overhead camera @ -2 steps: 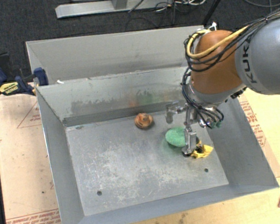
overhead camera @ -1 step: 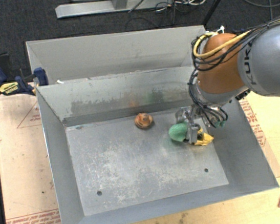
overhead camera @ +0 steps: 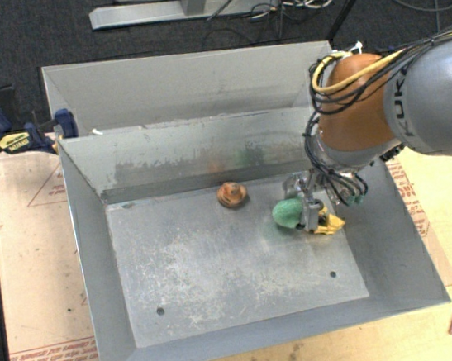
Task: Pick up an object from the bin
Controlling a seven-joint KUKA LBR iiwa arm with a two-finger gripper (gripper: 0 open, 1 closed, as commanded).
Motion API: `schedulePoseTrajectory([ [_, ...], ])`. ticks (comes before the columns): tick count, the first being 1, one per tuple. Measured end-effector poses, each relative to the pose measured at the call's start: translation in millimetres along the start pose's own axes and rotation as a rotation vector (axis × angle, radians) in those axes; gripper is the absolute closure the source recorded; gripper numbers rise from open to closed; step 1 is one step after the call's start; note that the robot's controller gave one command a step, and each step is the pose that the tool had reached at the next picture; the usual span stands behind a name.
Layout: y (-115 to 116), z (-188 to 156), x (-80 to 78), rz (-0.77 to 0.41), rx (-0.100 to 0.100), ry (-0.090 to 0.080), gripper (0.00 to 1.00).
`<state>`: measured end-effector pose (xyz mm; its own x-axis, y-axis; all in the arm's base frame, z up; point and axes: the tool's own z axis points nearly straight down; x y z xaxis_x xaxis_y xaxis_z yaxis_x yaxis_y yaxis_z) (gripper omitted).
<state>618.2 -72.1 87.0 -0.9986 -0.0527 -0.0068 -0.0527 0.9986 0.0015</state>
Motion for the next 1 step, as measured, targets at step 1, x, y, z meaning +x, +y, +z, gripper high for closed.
schedulePoseTrajectory([
  [1,13.7,-170.8,-17.0,-0.005,0.002,-0.006,1.0],
])
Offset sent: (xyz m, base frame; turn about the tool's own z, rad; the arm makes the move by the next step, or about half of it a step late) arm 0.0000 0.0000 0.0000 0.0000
